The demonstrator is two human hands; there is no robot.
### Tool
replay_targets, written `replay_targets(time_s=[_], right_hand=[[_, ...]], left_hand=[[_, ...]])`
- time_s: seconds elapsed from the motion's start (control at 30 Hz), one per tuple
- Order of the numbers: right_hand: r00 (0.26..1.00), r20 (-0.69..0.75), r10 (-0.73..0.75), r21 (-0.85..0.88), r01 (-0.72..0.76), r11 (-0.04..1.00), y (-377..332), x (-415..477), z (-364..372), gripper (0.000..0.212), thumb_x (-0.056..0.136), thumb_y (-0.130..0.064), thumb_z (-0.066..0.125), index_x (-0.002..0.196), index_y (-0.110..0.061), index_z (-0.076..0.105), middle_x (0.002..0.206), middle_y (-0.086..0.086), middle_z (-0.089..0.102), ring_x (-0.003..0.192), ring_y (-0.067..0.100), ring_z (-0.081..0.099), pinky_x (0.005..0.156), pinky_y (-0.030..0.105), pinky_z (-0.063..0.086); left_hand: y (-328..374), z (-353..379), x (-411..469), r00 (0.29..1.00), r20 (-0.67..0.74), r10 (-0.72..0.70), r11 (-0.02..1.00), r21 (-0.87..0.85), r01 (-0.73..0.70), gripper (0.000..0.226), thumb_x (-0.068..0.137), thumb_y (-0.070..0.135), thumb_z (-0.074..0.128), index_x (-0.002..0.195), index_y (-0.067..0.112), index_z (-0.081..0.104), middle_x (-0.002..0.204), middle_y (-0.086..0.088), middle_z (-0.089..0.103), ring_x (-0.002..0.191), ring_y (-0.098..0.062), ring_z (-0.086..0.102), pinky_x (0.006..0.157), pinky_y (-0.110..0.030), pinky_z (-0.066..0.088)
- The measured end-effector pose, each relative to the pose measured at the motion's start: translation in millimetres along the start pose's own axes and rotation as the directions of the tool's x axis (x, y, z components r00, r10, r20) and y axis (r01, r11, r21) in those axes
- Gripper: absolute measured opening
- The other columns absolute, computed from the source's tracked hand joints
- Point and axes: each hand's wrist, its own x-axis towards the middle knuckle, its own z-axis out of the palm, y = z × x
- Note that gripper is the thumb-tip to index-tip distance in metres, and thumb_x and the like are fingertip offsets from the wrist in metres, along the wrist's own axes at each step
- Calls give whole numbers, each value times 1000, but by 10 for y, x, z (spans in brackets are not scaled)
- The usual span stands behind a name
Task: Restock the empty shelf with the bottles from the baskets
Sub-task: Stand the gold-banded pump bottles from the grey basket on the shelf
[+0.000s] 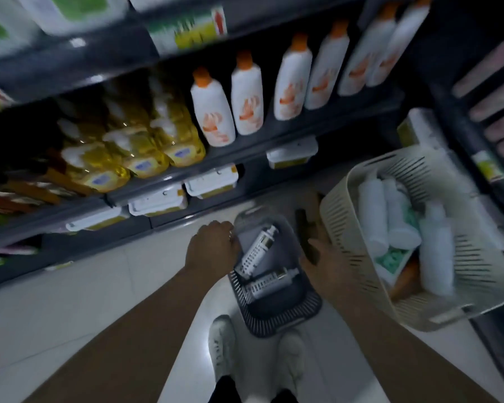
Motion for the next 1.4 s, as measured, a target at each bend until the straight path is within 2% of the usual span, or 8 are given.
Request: replay_targets(time_s=[0.13, 0.23, 0.43, 0.6, 0.8, 0.93, 1.07, 1.4], right_hand=[[996, 10, 88, 129, -89, 988, 456, 392, 737, 19, 91, -24, 56, 72, -23, 55, 64, 1, 53, 60, 22, 52, 57, 30, 36], [991, -21, 134, 212, -127, 969, 798, 646, 1291, 47, 90, -16, 60, 63, -37, 27, 56, -11, 31, 52, 6, 32, 60, 31, 31], [958, 62, 279, 216, -286, 933, 1445, 1156, 2138, 10, 92, -26, 59, 95, -17, 58, 88, 1, 58, 82, 18, 54, 72, 27, 40], [949, 64, 309, 149, -315, 937, 1884, 1503, 2662, 43, 94, -26, 57, 133, -10, 52, 122, 11, 62, 113, 30, 57, 79, 24, 34], [949, -9, 314, 186, -307, 933, 2187, 1755, 3034, 33, 93, -19, 60, 122, -4, 59, 111, 12, 63, 111, 30, 57, 77, 23, 36], [953, -106, 285, 183, -263, 947, 2325, 1882, 3211, 36, 87, -10, 67, 119, 6, 60, 119, 20, 64, 114, 33, 58, 90, 24, 34], [945, -77, 318, 208, -296, 932, 2405, 1929, 3306, 50, 88, -18, 67, 132, 0, 53, 135, 16, 56, 126, 29, 52, 105, 28, 35], [873, 28, 486, 262, -476, 840, 2269, 1957, 3616, 77, 79, -56, 64, 132, -3, 49, 128, 12, 58, 114, 29, 57, 98, 41, 47]], left_hand=[[-316, 851, 472, 994, 105, 0, 998, -66, 7, 43, 85, 34, 42, 101, 0, 63, 100, -19, 65, 93, -35, 61, 74, -35, 47], [-553, 1451, 816, 987, 158, -25, 995, -90, 39, 27, 88, 21, 53, 106, 5, 64, 107, -15, 66, 98, -33, 63, 79, -34, 50], [-987, 2513, 1427, 967, 253, -40, 995, -75, 61, 37, 91, 24, 57, 122, 4, 58, 119, -12, 63, 112, -30, 59, 87, -32, 45], [-1110, 3224, 1796, 957, 284, -59, 998, -8, 64, 59, 94, 42, 53, 129, -6, 51, 130, -22, 57, 124, -34, 50, 108, -37, 36], [-1186, 3832, 2110, 939, 320, -126, 980, -108, 168, 68, 82, 40, 71, 133, 3, 46, 128, -13, 57, 115, -29, 57, 84, -27, 40], [-1252, 4058, 2205, 944, 316, -94, 987, -96, 130, 75, 78, 35, 76, 138, 8, 39, 130, -14, 56, 117, -31, 56, 91, -32, 43], [-1269, 3997, 2173, 933, 355, -60, 990, -101, 102, 66, 80, 31, 75, 133, 9, 42, 126, -11, 59, 113, -29, 58, 85, -31, 42], [-1174, 3308, 1844, 968, 251, -24, 909, -397, 126, 68, 68, 29, 85, 123, 14, 49, 108, 4, 62, 95, -16, 63, 85, -39, 53]])
